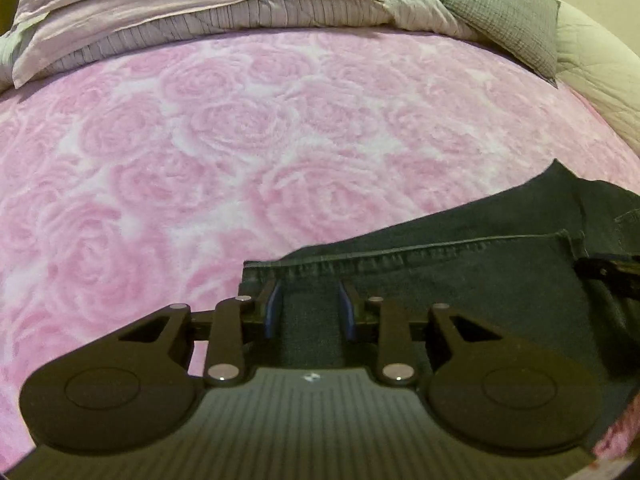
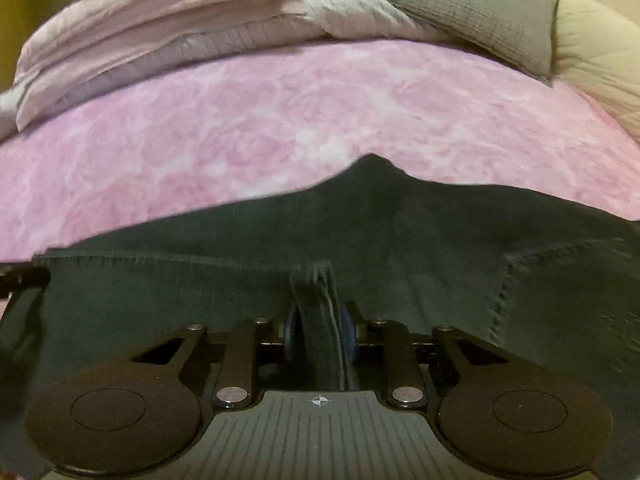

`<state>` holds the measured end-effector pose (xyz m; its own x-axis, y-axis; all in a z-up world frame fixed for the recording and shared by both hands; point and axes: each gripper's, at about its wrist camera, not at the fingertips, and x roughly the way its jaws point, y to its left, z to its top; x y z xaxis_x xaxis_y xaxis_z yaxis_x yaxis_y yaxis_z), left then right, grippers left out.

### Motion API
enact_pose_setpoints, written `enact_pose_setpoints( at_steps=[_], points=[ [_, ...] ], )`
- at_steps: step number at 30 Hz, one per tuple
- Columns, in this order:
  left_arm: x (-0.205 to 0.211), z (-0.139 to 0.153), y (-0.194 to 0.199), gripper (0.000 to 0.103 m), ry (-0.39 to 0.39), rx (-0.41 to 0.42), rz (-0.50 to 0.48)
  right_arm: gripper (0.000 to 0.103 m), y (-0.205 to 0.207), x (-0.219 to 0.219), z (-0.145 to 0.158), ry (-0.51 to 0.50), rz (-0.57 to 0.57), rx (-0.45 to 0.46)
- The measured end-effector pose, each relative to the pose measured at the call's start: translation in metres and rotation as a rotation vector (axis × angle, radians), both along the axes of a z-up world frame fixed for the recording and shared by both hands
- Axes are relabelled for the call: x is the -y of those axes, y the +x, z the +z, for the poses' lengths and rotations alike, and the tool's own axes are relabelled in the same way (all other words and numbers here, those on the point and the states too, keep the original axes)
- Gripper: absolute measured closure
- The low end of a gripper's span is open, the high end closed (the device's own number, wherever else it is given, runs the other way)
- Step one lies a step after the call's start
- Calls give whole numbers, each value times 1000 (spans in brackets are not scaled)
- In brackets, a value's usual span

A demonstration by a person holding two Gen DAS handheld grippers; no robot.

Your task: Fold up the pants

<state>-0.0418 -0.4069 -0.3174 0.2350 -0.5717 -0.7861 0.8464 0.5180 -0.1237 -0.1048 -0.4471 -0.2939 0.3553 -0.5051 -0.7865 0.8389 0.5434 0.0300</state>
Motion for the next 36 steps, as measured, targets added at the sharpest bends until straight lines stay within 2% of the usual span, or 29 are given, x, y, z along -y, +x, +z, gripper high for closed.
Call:
enact_pose_setpoints(
  at_steps=[2,5,8,9,10,12,14,15,16,18,25,28,32,36],
  points=[
    [-18,7,-3,78,-25,-51,16,83,-22,-28,16,-29,12,37],
    [-56,18,-19,79,-37,-96,28,83,-40,-63,21,-30,34,2],
    [-84,11,-35,79,12,-146,45,82,-41,-71,-5,62,57,-77],
    [-89,4,-38,78,45,-165,50,82,-41,-72,-7,57,53,-69],
    [-92,-1,-42,79,70,-164,56,82,-39,-70,-4,68,45,-81],
    [-101,2,-45,79,61,-157,74,82,-33,-67,5,83,9,-109],
    [-111,5,-38,78,51,-204,120,81,-26,-77,19,29,-9,-129],
    [-118,7,-33,78,51,-225,151,75,-22,-83,23,7,20,-122],
    [-123,8,-30,78,54,-233,166,58,-16,-92,27,-8,75,-119],
    [-135,12,-21,78,74,-224,190,48,1,-117,29,-48,211,-126],
    [-181,11,14,78,111,-250,302,48,74,-204,11,-195,686,-172],
    [-202,9,25,78,91,-291,361,48,97,-234,-6,-321,843,-238],
    [-216,2,32,78,67,-330,406,48,112,-259,-29,-482,974,-294],
    [-223,-2,33,78,47,-359,428,49,129,-275,-46,-619,1046,-347]
  ],
)
